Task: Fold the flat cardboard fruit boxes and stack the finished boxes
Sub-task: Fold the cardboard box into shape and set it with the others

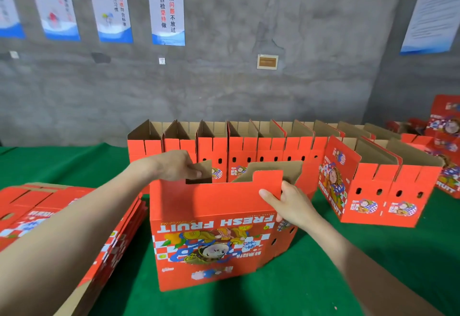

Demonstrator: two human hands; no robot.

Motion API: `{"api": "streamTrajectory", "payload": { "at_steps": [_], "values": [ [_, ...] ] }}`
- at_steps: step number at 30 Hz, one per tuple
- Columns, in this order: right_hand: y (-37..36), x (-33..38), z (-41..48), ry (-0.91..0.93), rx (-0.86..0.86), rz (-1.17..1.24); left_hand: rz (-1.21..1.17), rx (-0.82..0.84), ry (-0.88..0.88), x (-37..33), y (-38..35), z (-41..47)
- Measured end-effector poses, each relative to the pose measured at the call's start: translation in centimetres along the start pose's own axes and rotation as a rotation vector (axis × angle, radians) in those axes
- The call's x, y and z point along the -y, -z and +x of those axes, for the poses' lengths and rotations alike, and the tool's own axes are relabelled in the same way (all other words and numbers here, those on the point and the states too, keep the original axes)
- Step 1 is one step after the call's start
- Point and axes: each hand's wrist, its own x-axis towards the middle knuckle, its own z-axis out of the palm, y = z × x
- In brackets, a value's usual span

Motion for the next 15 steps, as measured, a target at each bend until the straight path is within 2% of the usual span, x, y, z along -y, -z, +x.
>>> {"api": "streamTrajectory", "payload": {
  "at_steps": [4, 11, 15],
  "values": [
    [-0.1, 0.1, 0.1, 0.028, -0.108, -0.014, -0.015, -0.069, 0.11, 0.7, 0.3, 0.9],
    [1.0, -1.2, -0.3, 0.009, -0.2, -0.005, -0.474, -0.156, 0.304, 3.2, 0.7, 0.6],
    [1.9, -2.0, -0.7, -0.056, -0.195, 0.006, -0.731, -0.366, 0.373, 5.3, -0.2, 1.0]
  ]
}}
